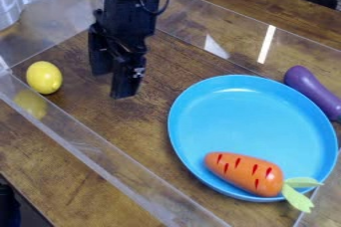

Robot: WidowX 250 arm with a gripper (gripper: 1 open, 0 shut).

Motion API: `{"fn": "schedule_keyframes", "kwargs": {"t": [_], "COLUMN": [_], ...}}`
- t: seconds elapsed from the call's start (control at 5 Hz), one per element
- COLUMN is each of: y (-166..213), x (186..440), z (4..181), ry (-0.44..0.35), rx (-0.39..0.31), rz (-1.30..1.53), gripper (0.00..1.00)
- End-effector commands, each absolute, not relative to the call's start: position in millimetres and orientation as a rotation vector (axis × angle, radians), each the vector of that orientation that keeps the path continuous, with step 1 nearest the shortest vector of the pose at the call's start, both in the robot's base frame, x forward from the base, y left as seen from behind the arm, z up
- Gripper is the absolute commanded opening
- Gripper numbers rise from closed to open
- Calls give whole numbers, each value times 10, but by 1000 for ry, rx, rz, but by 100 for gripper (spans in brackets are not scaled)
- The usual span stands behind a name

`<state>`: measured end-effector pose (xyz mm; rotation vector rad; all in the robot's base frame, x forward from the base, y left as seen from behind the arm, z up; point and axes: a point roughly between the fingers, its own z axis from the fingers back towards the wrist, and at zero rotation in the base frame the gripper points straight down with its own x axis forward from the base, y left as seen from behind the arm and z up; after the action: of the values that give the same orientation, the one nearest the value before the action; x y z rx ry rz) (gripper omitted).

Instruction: Put the lemon on the blue tray

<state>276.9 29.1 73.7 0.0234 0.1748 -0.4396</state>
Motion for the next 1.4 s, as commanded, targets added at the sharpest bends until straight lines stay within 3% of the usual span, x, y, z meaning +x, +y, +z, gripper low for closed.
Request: {"fn": "schedule_keyframes", "kwargs": {"t": [0.0,0.6,1.0,1.2], "y": [376,769,983,1020], "x": [2869,2807,2573,2572], "z": [872,771,806,643], "ry": [138,177,191,176], "rx": [41,51,57,51], "rz": [-476,-532,-468,-478], "gripper": [100,100,100,100]}}
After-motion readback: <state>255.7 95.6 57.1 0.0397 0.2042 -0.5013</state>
